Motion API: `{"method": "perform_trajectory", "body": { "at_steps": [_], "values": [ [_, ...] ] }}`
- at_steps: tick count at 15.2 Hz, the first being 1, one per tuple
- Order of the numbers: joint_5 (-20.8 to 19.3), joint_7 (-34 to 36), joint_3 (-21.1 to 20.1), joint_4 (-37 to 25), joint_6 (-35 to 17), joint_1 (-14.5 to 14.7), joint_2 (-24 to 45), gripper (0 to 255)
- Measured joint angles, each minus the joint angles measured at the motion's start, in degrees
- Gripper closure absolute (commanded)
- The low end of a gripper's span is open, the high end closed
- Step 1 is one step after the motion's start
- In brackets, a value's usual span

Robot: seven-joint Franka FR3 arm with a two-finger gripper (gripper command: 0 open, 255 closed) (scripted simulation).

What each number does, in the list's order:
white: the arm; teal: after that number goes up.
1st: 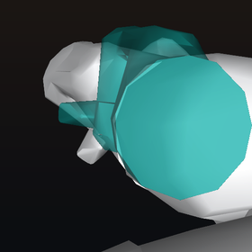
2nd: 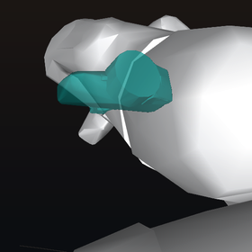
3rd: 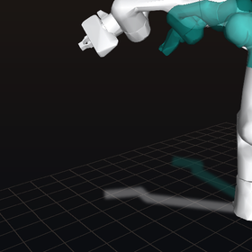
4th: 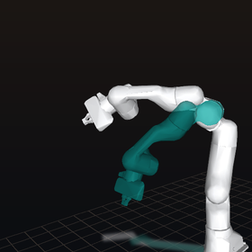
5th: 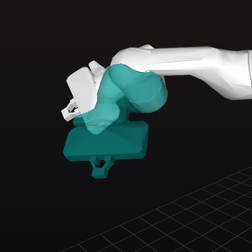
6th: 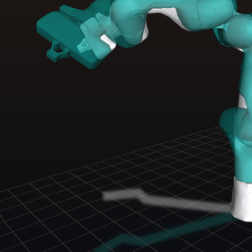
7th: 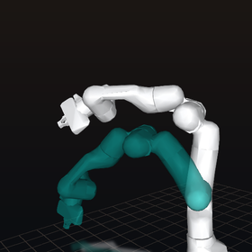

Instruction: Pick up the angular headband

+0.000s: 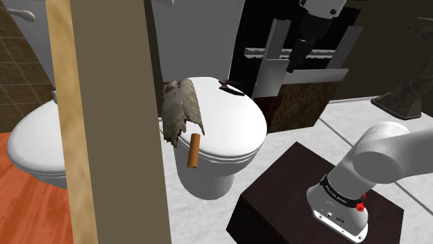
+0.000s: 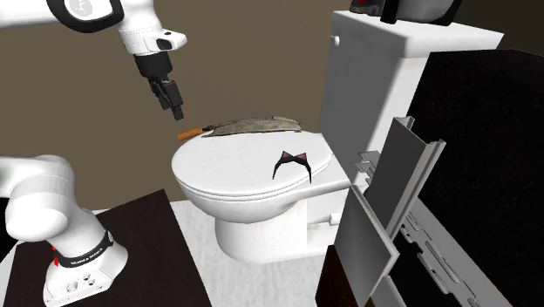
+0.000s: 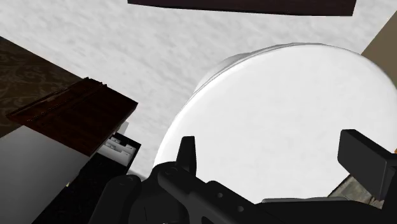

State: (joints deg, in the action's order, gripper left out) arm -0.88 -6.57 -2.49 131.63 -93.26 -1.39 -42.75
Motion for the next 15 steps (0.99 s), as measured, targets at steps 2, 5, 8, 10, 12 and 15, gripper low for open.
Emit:
{"method": "perform_trajectory", "body": {
  "at_steps": [2, 5, 8, 10, 12, 15],
  "values": [
    [-0.1, -0.2, 0.2, 0.0, -0.6, -0.1, 0.7, 0],
    [-0.3, -0.5, 0.5, -1.0, -4.5, -0.3, 6.2, 0],
    [-0.6, -1.4, 1.1, -2.6, -7.8, -0.6, 11.8, 0],
    [-0.7, -1.7, 1.4, -4.4, -10.2, -0.8, 16.3, 0],
    [-0.8, -2.2, 1.8, -6.1, -12.1, -1.0, 20.4, 0],
    [-0.9, -2.7, 2.0, -8.9, -15.1, -1.1, 26.9, 0]
  ]
}}
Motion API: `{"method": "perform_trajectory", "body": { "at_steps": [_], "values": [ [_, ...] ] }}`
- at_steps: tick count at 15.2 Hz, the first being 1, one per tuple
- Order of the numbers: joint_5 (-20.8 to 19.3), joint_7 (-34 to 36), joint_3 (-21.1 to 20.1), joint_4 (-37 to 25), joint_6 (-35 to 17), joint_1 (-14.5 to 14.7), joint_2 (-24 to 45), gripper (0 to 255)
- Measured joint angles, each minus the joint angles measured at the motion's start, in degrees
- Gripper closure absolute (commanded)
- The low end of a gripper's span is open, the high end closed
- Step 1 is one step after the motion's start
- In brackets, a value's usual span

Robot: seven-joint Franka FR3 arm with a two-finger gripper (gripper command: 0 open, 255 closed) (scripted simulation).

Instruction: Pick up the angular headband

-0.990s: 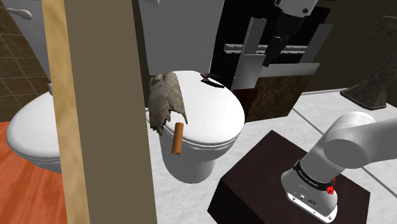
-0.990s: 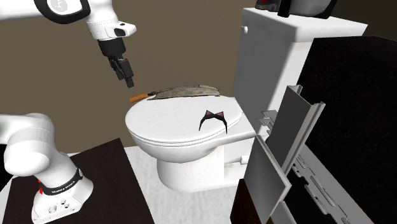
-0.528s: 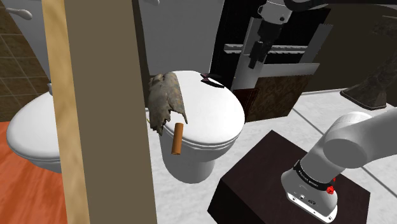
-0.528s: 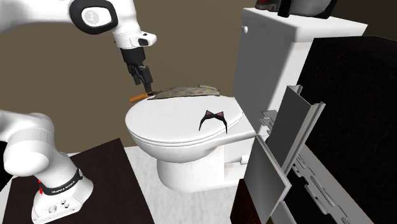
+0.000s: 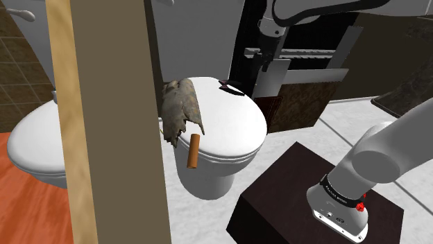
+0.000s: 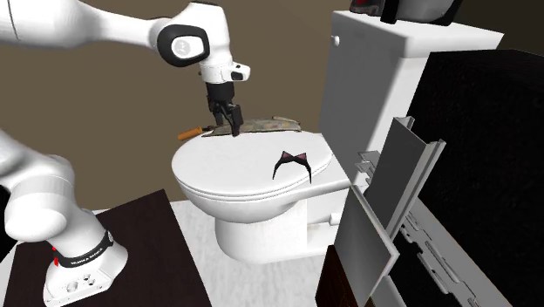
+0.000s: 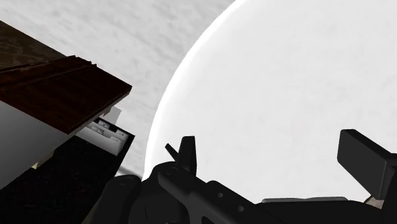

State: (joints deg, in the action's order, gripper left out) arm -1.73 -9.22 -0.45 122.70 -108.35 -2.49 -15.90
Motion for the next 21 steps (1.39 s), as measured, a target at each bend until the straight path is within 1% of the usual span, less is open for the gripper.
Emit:
{"method": "perform_trajectory", "body": {
  "at_steps": [4, 9, 13, 17, 19, 21],
  "values": [
    [0.0, -1.1, 0.6, -5.3, -3.0, -0.4, 9.1, 0],
    [0.3, -2.2, 1.1, -14.6, -4.3, -0.8, 20.8, 0],
    [0.6, -3.2, 1.3, -22.5, -4.9, -1.3, 30.3, 0],
    [0.9, -3.9, 1.4, -32.6, -3.4, -1.7, 39.8, 0],
    [0.9, -3.9, 1.4, -33.9, -4.0, -1.6, 41.8, 0],
    [1.0, -4.0, 1.4, -33.7, -5.0, -1.7, 42.7, 0]
  ]
}}
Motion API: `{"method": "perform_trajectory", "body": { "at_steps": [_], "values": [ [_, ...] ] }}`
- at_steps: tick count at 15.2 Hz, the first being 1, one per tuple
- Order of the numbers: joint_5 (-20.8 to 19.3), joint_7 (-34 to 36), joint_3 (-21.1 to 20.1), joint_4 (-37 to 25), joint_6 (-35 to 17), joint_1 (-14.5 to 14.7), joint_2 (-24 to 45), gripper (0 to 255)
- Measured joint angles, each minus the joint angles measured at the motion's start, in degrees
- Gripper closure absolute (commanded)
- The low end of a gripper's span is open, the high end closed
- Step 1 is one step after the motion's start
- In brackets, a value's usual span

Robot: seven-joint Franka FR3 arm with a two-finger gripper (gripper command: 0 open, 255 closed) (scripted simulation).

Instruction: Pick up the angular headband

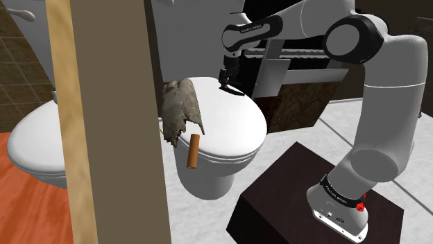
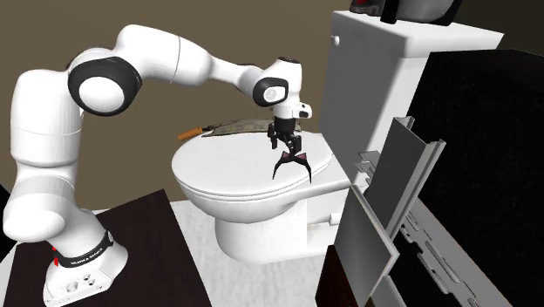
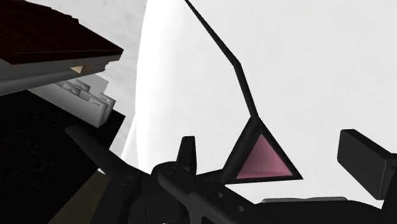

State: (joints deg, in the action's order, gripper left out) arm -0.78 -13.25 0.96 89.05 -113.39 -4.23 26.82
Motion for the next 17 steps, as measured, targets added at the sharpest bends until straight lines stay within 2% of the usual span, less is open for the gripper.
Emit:
{"method": "perform_trajectory", "body": {
  "at_steps": [5, 6, 17],
  "values": [
    [0.0, 0.1, 0.0, 1.2, -2.6, 0.0, 1.5, 0],
    [0.0, 0.1, 0.0, 1.2, -2.7, 0.0, 1.5, 255],
    [0.0, 0.1, 0.0, 1.1, -2.6, 0.0, 1.4, 255]
  ]
}}
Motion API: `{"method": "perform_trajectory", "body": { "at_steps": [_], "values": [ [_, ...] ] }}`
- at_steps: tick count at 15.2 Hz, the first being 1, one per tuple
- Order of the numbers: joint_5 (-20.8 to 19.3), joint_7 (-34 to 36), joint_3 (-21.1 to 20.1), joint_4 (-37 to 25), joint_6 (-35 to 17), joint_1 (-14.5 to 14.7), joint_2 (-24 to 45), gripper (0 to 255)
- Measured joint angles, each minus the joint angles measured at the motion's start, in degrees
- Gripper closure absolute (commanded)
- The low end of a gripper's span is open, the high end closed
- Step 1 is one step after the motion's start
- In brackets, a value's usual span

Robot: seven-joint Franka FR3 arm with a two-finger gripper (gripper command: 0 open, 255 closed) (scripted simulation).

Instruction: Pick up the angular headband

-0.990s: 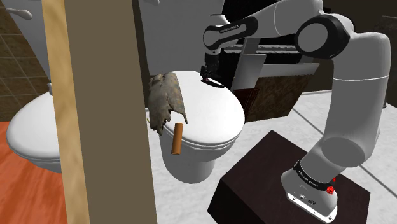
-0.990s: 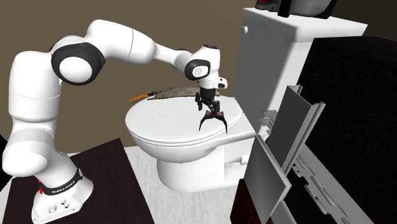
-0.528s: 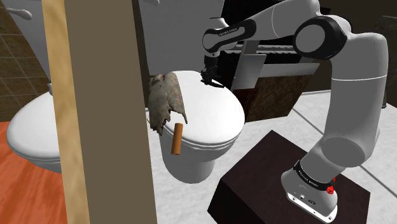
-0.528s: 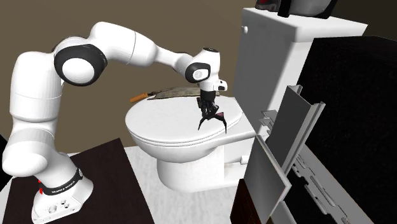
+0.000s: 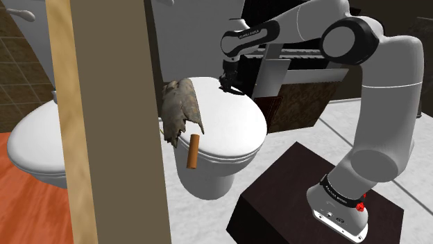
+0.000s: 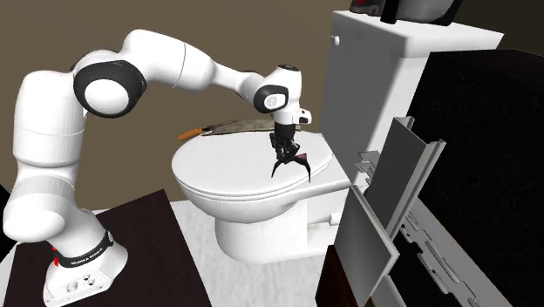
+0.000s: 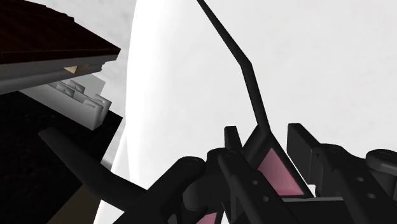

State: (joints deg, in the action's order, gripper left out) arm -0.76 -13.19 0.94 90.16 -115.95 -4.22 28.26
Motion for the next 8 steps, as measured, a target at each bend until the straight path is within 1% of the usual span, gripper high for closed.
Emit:
{"method": "perform_trajectory", "body": {
  "at_steps": [8],
  "values": [
    [0.0, -0.1, 0.0, -2.7, 4.6, 0.0, -1.9, 255]
  ]
}}
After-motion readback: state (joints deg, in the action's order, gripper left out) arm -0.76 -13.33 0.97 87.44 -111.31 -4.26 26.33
